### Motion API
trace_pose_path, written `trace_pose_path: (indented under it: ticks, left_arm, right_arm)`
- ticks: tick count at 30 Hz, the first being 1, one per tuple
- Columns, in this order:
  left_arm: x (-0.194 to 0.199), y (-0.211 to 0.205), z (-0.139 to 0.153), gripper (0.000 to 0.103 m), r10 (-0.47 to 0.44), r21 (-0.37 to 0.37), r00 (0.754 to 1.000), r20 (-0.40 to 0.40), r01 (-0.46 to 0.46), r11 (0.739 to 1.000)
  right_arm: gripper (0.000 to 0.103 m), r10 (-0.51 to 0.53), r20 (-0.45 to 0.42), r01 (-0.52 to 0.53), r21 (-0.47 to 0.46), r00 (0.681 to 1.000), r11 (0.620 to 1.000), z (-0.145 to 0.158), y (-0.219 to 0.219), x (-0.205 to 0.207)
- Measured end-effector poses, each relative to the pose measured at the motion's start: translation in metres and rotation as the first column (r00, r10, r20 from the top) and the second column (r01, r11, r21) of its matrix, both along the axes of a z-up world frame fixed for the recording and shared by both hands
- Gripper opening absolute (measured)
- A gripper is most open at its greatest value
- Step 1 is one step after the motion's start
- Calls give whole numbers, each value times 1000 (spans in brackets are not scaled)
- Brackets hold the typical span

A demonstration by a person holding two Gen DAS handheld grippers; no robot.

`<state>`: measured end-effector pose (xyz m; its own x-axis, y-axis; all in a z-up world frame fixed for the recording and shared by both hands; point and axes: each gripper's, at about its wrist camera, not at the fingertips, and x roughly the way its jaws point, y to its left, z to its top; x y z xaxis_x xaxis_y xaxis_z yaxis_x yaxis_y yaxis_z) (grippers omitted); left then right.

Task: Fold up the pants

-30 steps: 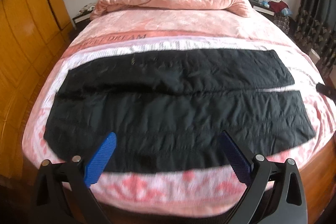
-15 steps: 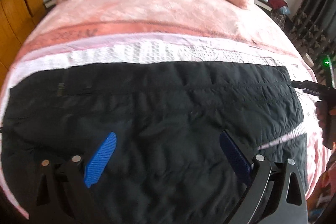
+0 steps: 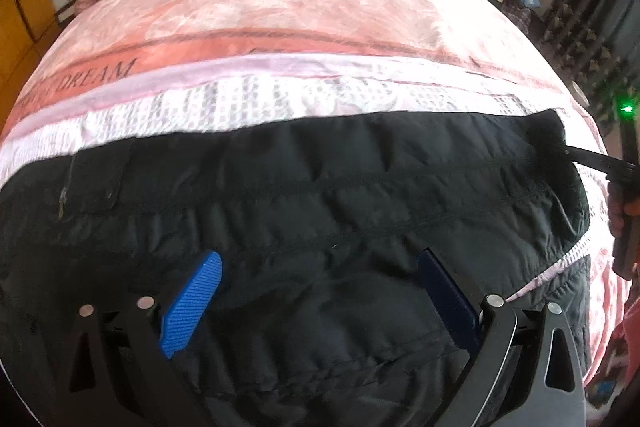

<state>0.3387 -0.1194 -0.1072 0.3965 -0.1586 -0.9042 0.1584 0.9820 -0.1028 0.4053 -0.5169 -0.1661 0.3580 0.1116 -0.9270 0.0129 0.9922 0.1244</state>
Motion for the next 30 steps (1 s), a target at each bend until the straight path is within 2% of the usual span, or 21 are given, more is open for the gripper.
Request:
trace_pose_path:
  ticks: [1, 3, 6, 9, 14, 18, 22, 24, 25, 26, 27, 28, 29, 30]
  left_arm:
    - [3, -4, 1, 99, -18, 4, 1000, 7, 18, 1000]
    - [10, -13, 4, 99, -67, 7, 997, 27, 67, 998]
    - [22, -32, 8, 99, -181, 11, 981, 70, 181, 983]
    - [36, -52, 13, 99, -307, 48, 944, 124, 303, 952]
    - [64, -75, 18, 99, -440, -15, 888, 130, 446, 895]
    - [81, -91, 15, 99, -540, -52, 837, 85, 545, 837]
    - [83, -110, 3, 99, -621, -25, 784, 14, 621, 783]
    - [79, -116, 0, 98, -642, -15, 767, 4, 642, 766]
    - [77, -117, -1, 93, -651, -11, 759, 2, 651, 759]
    - [75, -116, -1, 79, -655, -12, 755, -1, 655, 755]
    - [74, -116, -2, 70, -654, -5, 756, -7, 654, 756]
    - [75, -114, -5, 48, -650, 1, 759, -18, 650, 760]
    - [76, -114, -7, 33, -644, 9, 764, -22, 645, 764]
    - [74, -112, -8, 27, -640, 16, 768, -16, 640, 768]
  right_arm:
    - [13, 33, 16, -33, -1, 999, 999, 6, 2, -6]
    - [12, 83, 56, -86, 54, 995, 995, 22, 3, -20]
    - [11, 157, 151, -172, 96, 976, 980, 50, 6, -46]
    - [11, 220, 247, -257, 131, 944, 957, 77, 6, -72]
    - [11, 307, 364, -380, 149, 879, 913, 109, 10, -108]
    - [11, 348, 397, -431, 141, 849, 891, 114, 9, -129]
    - [11, 370, 414, -458, 137, 832, 878, 120, 15, -147]
    - [11, 376, 421, -467, 136, 825, 874, 123, 17, -153]
    - [11, 377, 422, -469, 136, 824, 873, 123, 18, -153]
    - [11, 379, 422, -471, 135, 823, 872, 123, 18, -153]
    - [11, 382, 421, -472, 132, 823, 872, 123, 18, -154]
    - [11, 382, 420, -471, 130, 823, 872, 123, 18, -154]
    - [11, 378, 420, -466, 130, 825, 875, 122, 17, -153]
    - [11, 373, 420, -462, 133, 827, 877, 121, 16, -152]
